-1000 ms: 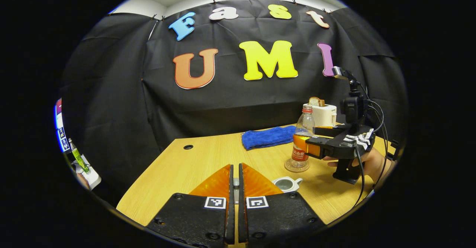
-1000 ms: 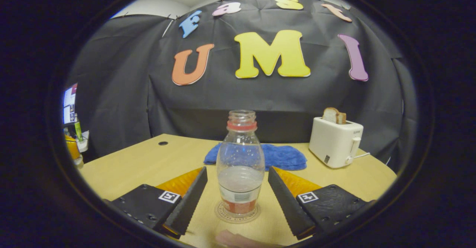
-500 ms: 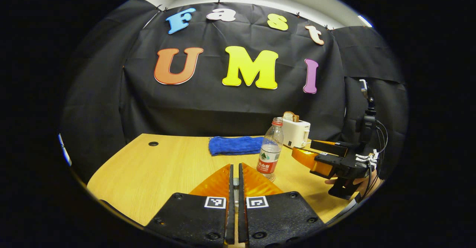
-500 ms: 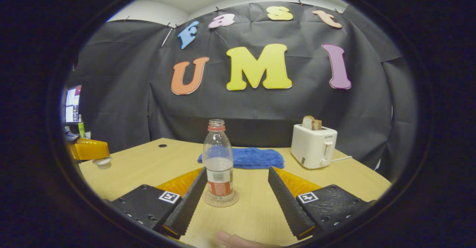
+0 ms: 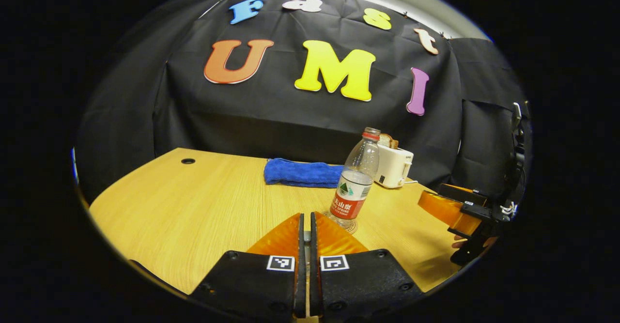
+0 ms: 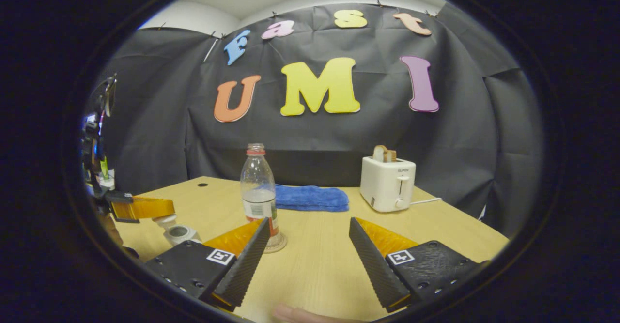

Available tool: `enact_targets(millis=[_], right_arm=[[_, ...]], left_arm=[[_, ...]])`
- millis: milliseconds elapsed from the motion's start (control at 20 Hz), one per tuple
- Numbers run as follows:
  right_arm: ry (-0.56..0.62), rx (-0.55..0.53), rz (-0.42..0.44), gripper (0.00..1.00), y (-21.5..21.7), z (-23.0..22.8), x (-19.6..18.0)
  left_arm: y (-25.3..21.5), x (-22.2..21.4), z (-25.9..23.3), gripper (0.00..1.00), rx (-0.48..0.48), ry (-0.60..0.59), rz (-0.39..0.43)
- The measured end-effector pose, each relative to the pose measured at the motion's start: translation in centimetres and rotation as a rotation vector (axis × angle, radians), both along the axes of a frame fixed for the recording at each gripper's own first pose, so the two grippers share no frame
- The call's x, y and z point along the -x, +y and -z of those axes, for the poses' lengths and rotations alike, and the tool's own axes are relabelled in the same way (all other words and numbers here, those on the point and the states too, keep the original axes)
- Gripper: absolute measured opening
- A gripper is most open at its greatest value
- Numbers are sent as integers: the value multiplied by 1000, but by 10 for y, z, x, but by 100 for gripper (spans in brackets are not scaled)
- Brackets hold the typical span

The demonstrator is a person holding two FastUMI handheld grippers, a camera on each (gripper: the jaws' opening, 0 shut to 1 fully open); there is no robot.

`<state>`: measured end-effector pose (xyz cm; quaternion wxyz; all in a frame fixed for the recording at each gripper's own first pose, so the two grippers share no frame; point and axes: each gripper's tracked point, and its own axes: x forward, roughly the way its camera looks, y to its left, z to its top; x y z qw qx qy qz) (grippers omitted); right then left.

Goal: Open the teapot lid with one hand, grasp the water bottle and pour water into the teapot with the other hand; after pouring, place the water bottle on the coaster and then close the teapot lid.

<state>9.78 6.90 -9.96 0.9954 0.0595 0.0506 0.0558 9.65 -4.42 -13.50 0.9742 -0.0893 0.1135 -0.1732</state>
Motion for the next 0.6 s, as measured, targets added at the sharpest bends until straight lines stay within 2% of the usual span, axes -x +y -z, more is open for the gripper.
enact_targets(millis=[100, 300, 600], right_arm=[[-13, 10, 4, 99, -6, -1, 4], [-29, 12, 8, 98, -13, -2, 7], [-40, 33, 26, 98, -25, -6, 10]], left_arm=[[3, -6, 8, 5, 19, 10, -23], [-9, -7, 10, 5, 52, 18, 6], [-12, -8, 17, 5, -11, 3, -10]])
